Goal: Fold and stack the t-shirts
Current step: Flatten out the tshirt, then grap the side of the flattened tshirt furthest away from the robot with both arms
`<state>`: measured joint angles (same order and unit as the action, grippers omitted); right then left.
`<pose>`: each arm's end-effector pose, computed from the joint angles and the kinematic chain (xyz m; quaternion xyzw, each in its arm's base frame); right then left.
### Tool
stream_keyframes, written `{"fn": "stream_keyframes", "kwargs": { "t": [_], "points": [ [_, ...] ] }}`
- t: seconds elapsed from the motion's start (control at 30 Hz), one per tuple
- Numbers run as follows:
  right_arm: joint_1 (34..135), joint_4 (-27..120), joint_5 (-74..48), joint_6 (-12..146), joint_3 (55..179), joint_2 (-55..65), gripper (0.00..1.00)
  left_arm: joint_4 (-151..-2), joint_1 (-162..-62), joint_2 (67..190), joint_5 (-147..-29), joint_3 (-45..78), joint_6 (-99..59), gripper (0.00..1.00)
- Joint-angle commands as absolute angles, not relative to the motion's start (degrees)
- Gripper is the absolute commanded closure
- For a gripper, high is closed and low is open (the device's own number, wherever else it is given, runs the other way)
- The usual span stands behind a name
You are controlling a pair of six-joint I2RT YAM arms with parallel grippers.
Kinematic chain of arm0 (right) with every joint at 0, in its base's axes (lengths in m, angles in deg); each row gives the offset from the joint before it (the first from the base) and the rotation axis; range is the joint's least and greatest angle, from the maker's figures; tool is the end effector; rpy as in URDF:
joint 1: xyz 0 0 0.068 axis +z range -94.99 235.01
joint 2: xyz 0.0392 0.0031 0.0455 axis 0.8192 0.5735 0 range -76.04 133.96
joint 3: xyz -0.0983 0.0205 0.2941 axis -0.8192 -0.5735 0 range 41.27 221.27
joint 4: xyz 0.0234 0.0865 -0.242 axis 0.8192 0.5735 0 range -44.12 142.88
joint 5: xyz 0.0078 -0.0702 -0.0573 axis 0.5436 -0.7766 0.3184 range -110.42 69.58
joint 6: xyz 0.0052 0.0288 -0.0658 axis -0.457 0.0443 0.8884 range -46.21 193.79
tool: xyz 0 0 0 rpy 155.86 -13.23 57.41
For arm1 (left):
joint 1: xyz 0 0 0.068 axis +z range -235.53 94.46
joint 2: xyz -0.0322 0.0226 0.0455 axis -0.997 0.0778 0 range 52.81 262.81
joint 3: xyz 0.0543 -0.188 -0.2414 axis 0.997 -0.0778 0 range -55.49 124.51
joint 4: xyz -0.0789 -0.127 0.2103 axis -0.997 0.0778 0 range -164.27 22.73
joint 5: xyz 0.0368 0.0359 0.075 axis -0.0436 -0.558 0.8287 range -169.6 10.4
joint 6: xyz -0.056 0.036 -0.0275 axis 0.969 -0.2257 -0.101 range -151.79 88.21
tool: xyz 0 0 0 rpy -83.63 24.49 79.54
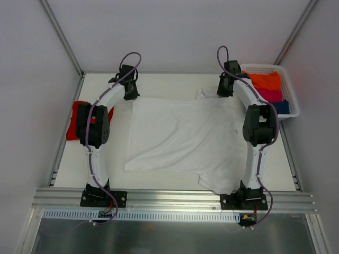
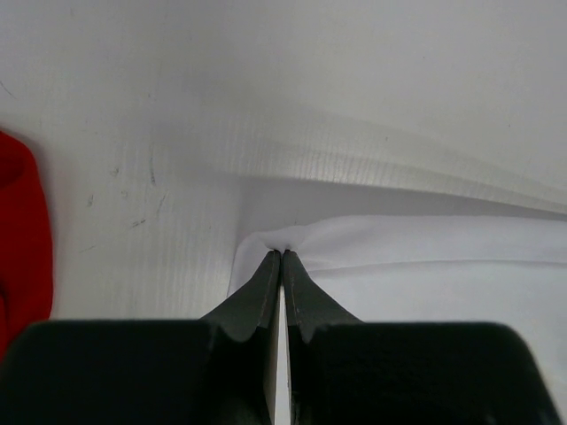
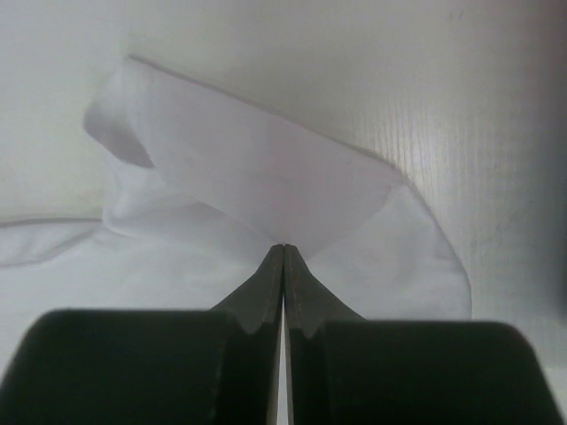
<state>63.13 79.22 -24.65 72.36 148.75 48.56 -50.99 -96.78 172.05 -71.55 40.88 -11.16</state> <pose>0.5206 0.0699 0.2464 -0.0424 0.9396 -0.0064 0.3397 0.4979 -0.0905 0.2435 -0.1018 0.9201 -0.0396 0.3761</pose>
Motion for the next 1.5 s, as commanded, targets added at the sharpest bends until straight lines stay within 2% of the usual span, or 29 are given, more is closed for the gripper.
{"fn": "stream_keyframes", "kwargs": {
  "t": [0.0, 0.17, 0.2, 0.27, 0.3, 0.33, 0.4, 0.53, 0.73, 1.0, 1.2, 1.33, 1.47],
  "points": [
    [63.09, 73.05, -24.73, 70.46, 152.54, 48.67, 1.0, -50.63, -97.05, 170.85, -71.17, 41.36, -10.78, 1.0],
    [62.92, 66.36, -23.86, 66.07, 155.52, 52.1, 0.99, -50.54, -97.05, 171.81, -71.51, 41.71, -10.69, 1.0],
    [62.83, 66.88, -22.81, 65.36, 160.75, 53.76, 0.83, -50.54, -97.05, 172.08, -71.87, 41.63, -10.43, 1.0],
    [62.74, 72.64, -17.62, 65.01, 169.37, 61.39, 0.61, -50.54, -97.14, 172.34, -72.39, 41.63, -10.08, 1.0],
    [62.74, 74.34, -16.92, 64.83, 177.33, 63.95, 0.45, -50.63, -97.14, 172.43, -72.48, 41.63, -9.99, 1.0],
    [62.91, 75.4, -16.73, 64.57, 179.15, 65.89, 0.42, -50.54, -97.22, 172.34, -72.49, 41.54, -9.99, 1.0],
    [62.92, 72.44, -17.61, 63.95, 177.26, 65.83, 0.41, -50.54, -97.4, 171.99, -72.49, 41.27, -10.25, 1.0],
    [62.83, 54.25, -13.77, 62.55, 156.45, 55.55, 0.4, -50.63, -97.49, 170.85, -72.13, 40.48, -10.34, 1.0],
    [64.41, 71.27, -17.88, 66.58, 171.6, 60.45, 0.41, -50.54, -98.19, 170.94, -74.69, 41.45, -8.93, 1.0],
    [64.15, 70.65, -22.87, 70.36, 167.57, 60.01, 0.43, -50.63, -100.12, 175.16, -73.37, 49.79, -4.46, 1.0],
    [63.88, 77.25, -26.05, 69.67, 167.22, 59.14, 0.44, -49.76, -101.09, 172.62, -77.3, 47.53, 1.07, 1.0],
    [63.27, 86.03, -24.38, 67.55, 176.26, 61.51, 0.46, -49.05, -101.71, 167.69, -79.6, 45.4, 2.58, 1.0],
    [61.69, 90.08, -18.78, 66.33, 180.4, 63.97, 0.46, -45.9, -101.62, 167.86, -84.08, 48.91, -0.22, 1.0]
  ]
}}
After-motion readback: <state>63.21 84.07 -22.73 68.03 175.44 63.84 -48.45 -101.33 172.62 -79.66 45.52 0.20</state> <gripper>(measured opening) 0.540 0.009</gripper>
